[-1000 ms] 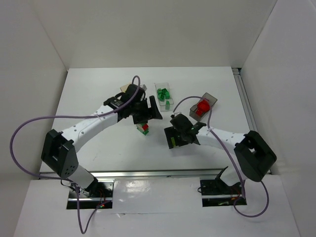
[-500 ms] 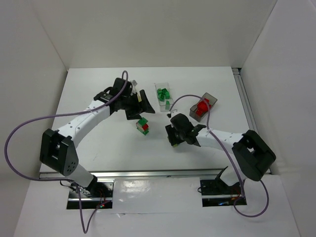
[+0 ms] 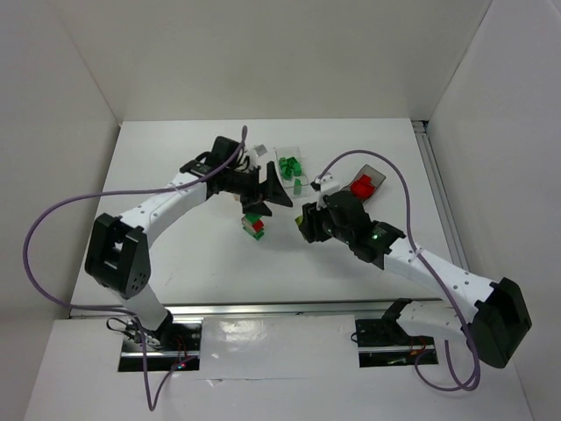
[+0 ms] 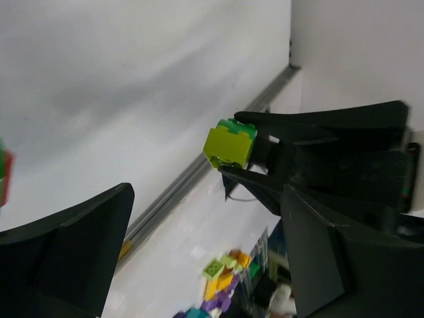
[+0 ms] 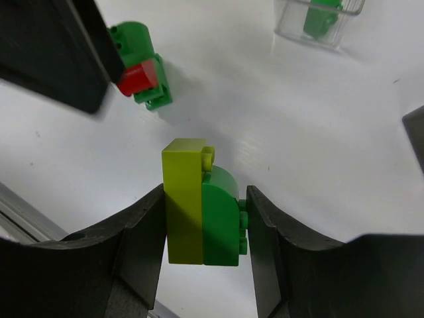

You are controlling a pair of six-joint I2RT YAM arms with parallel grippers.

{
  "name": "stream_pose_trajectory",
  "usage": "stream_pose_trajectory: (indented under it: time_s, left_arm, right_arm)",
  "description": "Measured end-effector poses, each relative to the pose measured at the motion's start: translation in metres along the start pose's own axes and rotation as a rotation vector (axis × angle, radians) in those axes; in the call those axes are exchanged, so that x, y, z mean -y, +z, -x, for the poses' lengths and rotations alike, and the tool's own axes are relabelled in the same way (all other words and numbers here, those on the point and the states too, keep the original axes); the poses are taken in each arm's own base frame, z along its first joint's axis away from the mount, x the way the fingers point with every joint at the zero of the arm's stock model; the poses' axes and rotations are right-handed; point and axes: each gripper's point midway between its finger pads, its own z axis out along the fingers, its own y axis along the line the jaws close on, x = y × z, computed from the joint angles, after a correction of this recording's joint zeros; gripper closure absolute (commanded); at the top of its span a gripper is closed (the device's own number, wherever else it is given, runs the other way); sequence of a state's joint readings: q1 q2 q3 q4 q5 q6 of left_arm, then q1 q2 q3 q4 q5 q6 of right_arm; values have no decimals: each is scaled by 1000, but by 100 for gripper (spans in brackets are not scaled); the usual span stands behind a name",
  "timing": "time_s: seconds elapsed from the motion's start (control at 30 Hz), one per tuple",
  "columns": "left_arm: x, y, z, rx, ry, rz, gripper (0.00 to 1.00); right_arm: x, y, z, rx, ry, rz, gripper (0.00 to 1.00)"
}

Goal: Sort the legos into containers by color

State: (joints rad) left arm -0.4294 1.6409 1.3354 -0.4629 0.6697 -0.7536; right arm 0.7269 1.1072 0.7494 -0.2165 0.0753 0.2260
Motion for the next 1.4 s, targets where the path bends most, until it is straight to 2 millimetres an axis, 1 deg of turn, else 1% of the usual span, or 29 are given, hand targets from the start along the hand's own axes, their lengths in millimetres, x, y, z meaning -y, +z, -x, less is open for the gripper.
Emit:
stream_pose_trajectory:
  time_s: [0.07, 0.13, 0.17, 0.3, 0.37, 0.53, 0.77, 0.87, 1.0, 1.1, 1.17, 1.3, 1.33, 1.37, 1.4]
  left_arm:
    - [6, 14, -9, -59, 26, -46, 1]
    - [10, 27, -16, -111, 42, -92, 1]
    - [11, 32, -19, -132, 43, -113, 1]
    - [12, 42, -22, -180, 53, -184, 8]
    - [15, 43, -24, -188, 66, -210, 14]
    - [23, 43, -26, -200, 109, -282, 23]
    - [21, 51, -33, -229, 133, -341, 25]
    - [22, 53, -34, -233, 139, -347, 28]
    - [24, 53, -34, -235, 146, -358, 36]
    - [27, 53, -34, -233, 162, -371, 38]
    - [29, 53, -34, -233, 169, -378, 42]
    - [32, 55, -35, -237, 175, -393, 43]
    - [33, 56, -36, -238, 173, -395, 47]
    - [33, 57, -36, -241, 174, -399, 55]
    - [33, 57, -36, -243, 169, -400, 59]
  right_arm:
    - [-3, -5, 11, 19, 1, 5, 62]
    - [-4, -8, 16, 25, 1, 7, 62]
    - [-4, -9, 17, 24, 0, 7, 62]
    - [-3, -10, 16, 12, -3, 4, 62]
    - [-3, -11, 14, 5, -3, 2, 62]
    - [-3, -12, 13, -2, -4, 2, 62]
    - [-5, -14, 19, 4, -7, 9, 62]
    - [-5, -15, 19, -1, -8, 10, 62]
    - [-6, -15, 18, -5, -8, 11, 62]
    - [-6, -15, 19, -3, -8, 12, 62]
    - [-6, -15, 19, -2, -8, 12, 62]
    - [-6, -16, 19, -2, -8, 13, 62]
    - [-6, -16, 19, -2, -8, 13, 62]
    - [-6, -16, 20, -2, -8, 13, 62]
    - [-6, -16, 20, -1, -7, 13, 62]
